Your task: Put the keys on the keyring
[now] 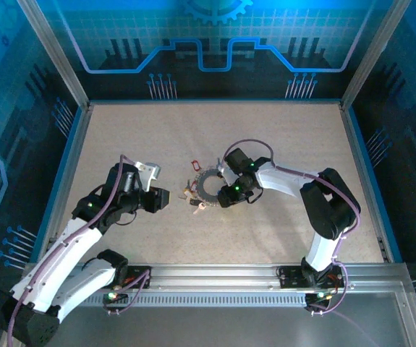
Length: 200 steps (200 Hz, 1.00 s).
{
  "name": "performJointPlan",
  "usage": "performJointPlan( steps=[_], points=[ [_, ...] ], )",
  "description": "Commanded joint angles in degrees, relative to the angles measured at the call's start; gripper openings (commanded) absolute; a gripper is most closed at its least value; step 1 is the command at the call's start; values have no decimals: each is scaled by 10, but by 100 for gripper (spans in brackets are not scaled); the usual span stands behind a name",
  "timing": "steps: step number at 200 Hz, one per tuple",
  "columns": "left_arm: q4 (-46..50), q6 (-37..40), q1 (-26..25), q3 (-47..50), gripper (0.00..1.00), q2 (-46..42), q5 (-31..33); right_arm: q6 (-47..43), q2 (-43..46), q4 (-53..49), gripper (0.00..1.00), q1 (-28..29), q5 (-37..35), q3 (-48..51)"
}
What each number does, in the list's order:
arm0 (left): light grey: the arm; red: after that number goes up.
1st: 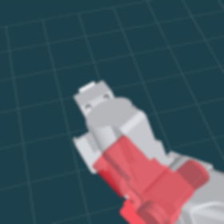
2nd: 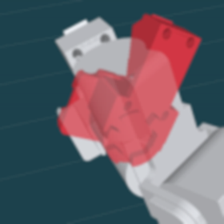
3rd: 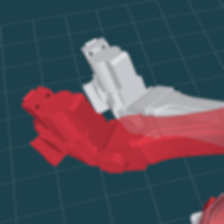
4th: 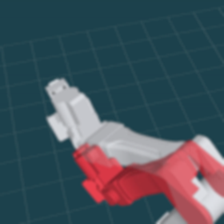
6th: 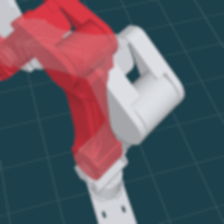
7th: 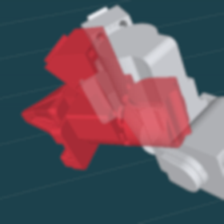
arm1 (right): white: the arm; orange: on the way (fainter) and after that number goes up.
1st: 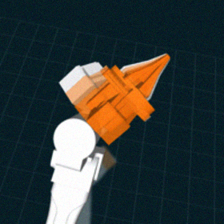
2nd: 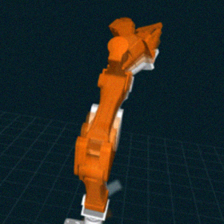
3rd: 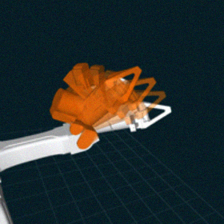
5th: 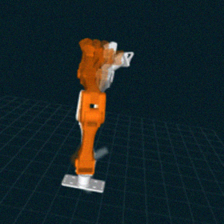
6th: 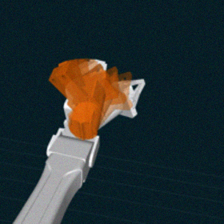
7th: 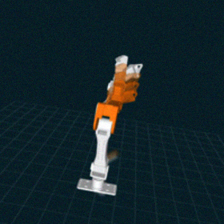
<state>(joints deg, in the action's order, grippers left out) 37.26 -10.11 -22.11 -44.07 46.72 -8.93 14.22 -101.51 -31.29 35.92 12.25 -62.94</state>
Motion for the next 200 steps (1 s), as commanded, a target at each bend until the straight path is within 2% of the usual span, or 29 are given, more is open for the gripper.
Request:
performJointPlan(
  steps=[1,65,112,200],
  points=[
    [-4,10,3,9,40,0,-16,8,-5,-3,42,-8,1,0],
    [-4,9,4,9,41,1,-16,7,2,-2,43,-9,-16,8],
    [-3,9,4,9,40,1,-16,12,13,3,48,-10,-21,15],
    [-4,8,3,9,41,2,-16,5,-2,17,48,-12,1,-2]
  ],
)
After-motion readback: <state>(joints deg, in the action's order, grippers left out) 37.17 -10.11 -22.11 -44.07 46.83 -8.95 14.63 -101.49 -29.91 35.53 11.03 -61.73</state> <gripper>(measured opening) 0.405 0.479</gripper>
